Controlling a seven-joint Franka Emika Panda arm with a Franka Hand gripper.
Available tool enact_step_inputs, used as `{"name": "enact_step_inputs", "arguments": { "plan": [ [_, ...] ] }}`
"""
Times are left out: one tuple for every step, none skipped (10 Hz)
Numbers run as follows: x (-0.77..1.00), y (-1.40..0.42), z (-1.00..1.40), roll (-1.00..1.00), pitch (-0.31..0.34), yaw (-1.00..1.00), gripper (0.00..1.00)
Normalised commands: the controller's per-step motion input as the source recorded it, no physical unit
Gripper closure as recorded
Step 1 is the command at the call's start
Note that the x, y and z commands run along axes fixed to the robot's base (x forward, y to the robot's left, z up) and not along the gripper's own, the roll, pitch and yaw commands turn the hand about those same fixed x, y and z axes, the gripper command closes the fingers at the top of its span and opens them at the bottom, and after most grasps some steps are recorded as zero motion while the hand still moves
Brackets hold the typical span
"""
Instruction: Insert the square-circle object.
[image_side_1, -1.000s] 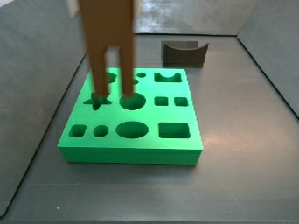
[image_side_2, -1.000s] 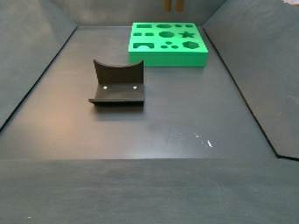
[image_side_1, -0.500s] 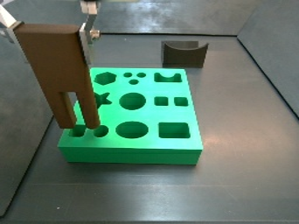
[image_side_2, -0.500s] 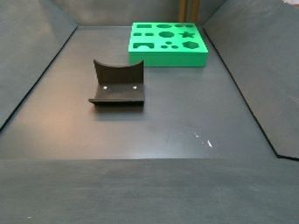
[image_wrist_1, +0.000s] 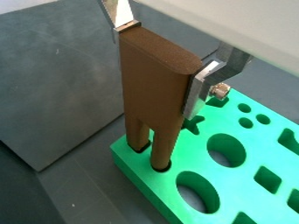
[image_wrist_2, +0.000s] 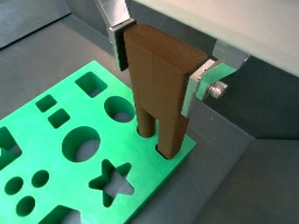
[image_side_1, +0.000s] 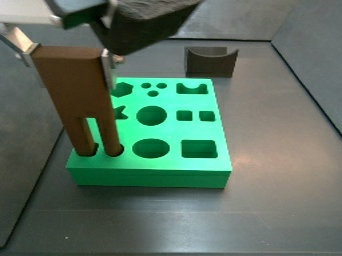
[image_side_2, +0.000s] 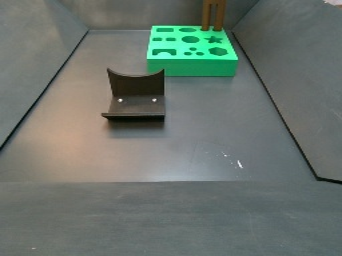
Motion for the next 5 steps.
{"name": "enact_step_inputs", "arguments": {
  "plan": [
    [0.11, -0.09, -0.19, 0.07, 0.003, -0.05, 1.00],
    [0.06, 0.00, -0.36, 0.14, 0.000, -0.06, 1.00],
    [0.00, 0.00, -0.56, 0.11, -0.013, -0.08, 1.00],
    [-0.03, 0.00, -0.62, 0.02, -0.089, -0.09, 1.00],
    [-0.04, 0.04, -0.52, -0.10, -0.143, -0.07, 1.00]
  ]
}}
